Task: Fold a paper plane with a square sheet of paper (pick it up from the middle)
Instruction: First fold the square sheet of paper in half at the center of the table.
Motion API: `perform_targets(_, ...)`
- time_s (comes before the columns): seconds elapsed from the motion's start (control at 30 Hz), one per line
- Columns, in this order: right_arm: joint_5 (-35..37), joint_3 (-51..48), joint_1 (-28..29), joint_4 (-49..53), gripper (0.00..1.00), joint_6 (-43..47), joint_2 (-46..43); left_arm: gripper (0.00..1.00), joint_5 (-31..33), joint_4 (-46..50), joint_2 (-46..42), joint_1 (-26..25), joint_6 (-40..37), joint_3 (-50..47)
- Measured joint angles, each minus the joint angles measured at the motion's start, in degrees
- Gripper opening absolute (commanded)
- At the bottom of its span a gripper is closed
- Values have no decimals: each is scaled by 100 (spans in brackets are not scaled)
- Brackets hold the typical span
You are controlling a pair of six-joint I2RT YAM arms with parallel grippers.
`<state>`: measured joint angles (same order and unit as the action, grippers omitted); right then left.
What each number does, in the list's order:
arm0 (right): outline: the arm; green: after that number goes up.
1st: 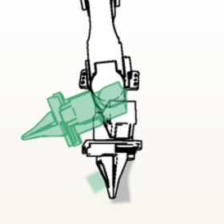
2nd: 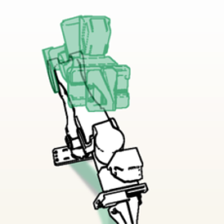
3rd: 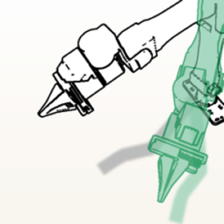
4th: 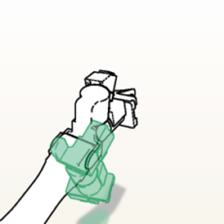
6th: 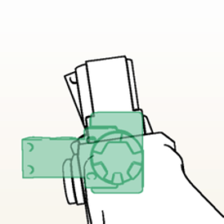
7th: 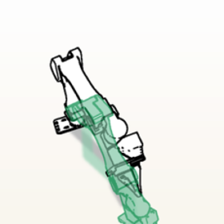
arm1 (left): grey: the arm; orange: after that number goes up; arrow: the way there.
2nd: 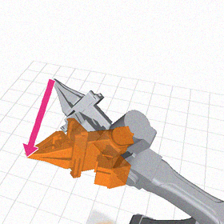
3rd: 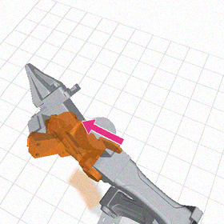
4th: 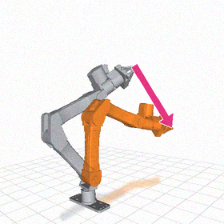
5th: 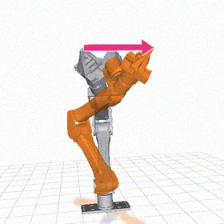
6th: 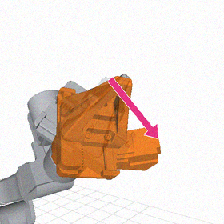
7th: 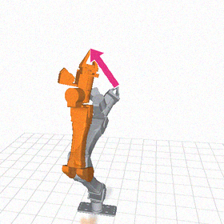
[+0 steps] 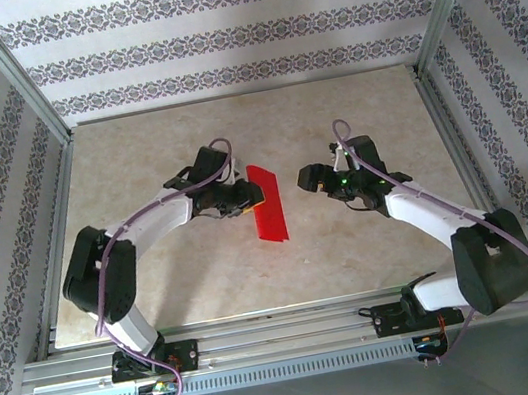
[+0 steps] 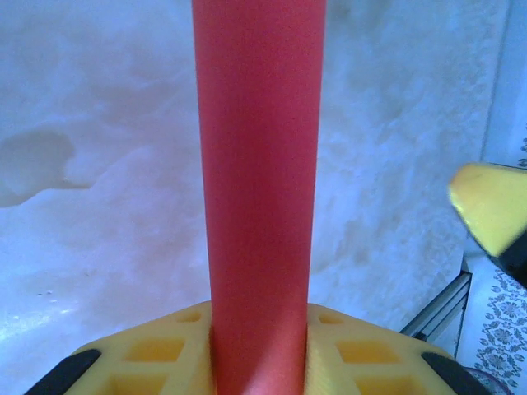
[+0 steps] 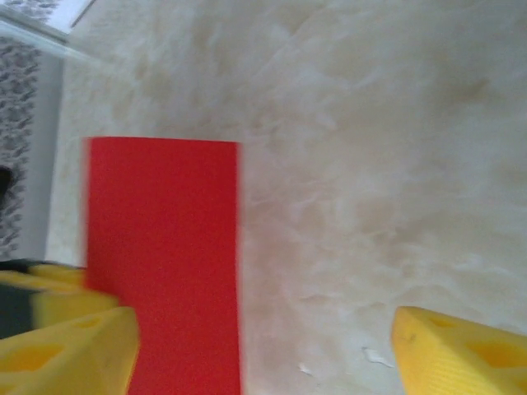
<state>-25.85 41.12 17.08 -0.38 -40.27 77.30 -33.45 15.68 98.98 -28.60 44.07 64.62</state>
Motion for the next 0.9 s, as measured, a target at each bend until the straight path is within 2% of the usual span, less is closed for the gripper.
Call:
perform_targets(0.2,-452,0,391,-275,55,-50,688,32,-236,-380,514,127,7,-319)
perform_targets(0.57,-728,734,1126,-334,23,-243,2129,33,-11,-463,560,323,-13,-586)
perform_targets(0.9,-501,1349,1364,13,14,-216,2811,32,223,-413,621,323,-61,-581)
